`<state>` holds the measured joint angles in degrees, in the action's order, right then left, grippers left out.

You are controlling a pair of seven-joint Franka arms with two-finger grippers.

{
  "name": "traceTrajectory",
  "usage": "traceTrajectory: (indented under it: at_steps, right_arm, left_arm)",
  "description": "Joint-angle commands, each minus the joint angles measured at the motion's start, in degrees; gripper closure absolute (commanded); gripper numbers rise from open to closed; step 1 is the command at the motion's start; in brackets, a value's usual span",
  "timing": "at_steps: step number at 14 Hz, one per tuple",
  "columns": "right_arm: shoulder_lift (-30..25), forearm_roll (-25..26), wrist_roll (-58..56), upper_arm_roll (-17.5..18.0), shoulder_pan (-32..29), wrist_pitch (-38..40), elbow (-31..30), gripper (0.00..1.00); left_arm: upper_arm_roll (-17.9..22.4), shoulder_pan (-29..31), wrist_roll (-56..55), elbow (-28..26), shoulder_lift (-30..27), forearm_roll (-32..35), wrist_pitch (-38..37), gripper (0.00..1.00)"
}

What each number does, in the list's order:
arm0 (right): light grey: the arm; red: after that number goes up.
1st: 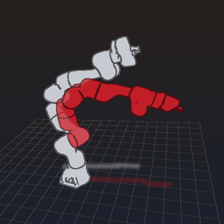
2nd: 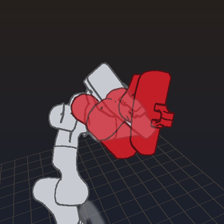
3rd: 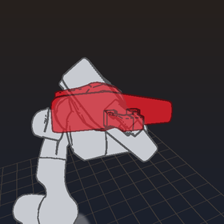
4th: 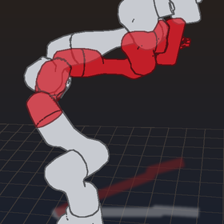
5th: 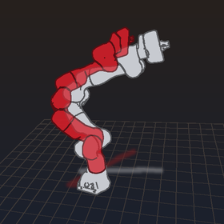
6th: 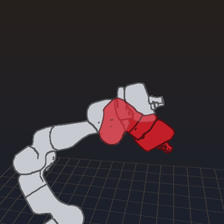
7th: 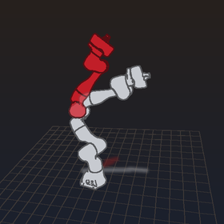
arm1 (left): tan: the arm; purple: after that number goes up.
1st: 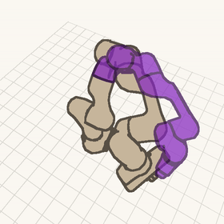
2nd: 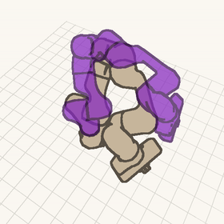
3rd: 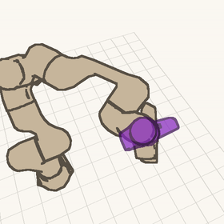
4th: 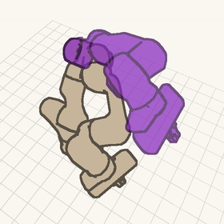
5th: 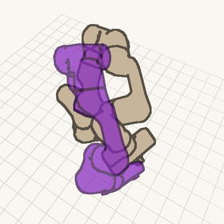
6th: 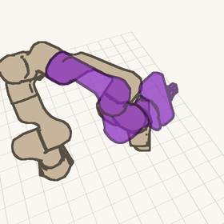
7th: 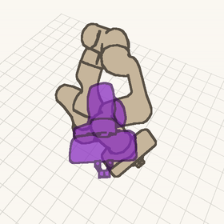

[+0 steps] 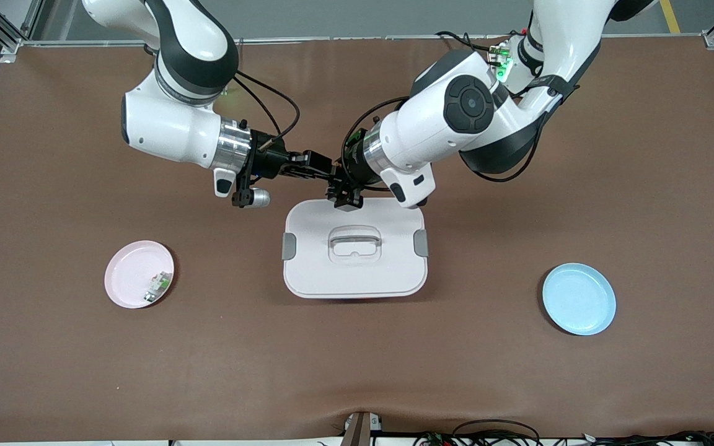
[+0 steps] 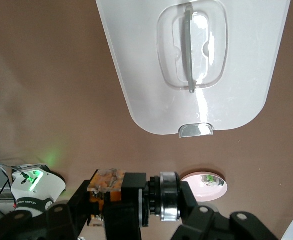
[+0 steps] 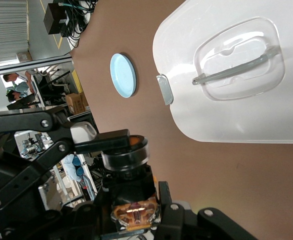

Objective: Transfer orange switch to right arm and place
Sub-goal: 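Close the right gripper on the switch and open the left gripper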

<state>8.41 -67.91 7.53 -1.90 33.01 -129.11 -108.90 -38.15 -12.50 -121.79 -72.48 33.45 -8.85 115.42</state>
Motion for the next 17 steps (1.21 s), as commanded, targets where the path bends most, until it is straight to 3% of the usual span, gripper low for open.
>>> traceTrajectory:
  at_steps: [1, 2, 8, 11, 14, 17]
  right_arm:
    - [-1.4, -1.4, 0.8, -0.3, 0.5, -0.4, -1.0, 1.00]
    - [-1.4, -1.4, 0.8, -0.3, 0.5, -0.4, -1.0, 1.00]
    - [-1.5, -1.4, 0.6, -0.5, 0.4, 0.0, -1.0, 1.00]
    - [-2.2, 0.7, -0.3, -0.7, -0.3, 0.4, -1.0, 1.00]
    - [-3.1, 13.1, -0.3, -0.8, -1.4, 2.9, -1.0, 1.00]
    - [-4.5, 24.6, -3.6, -0.8, -6.3, 11.7, -0.7, 1.00]
  left_arm:
    - [-0.3, -0.2, -0.8, 1.1, 0.1, -1.3, 0.2, 0.37]
    - [-0.3, -0.2, -0.8, 1.1, -0.1, -1.3, 0.0, 0.00]
    - [-0.3, 1.1, -0.7, 1.1, -1.9, -1.3, -0.6, 0.00]
    - [0.3, 4.8, 2.8, 0.9, -4.4, -0.6, -3.4, 0.00]
    - [0.4, 9.6, 15.1, 0.8, -6.3, 1.4, -8.5, 0.00]
    - [0.2, 10.7, 31.4, 0.7, -7.5, 11.9, -13.2, 0.00]
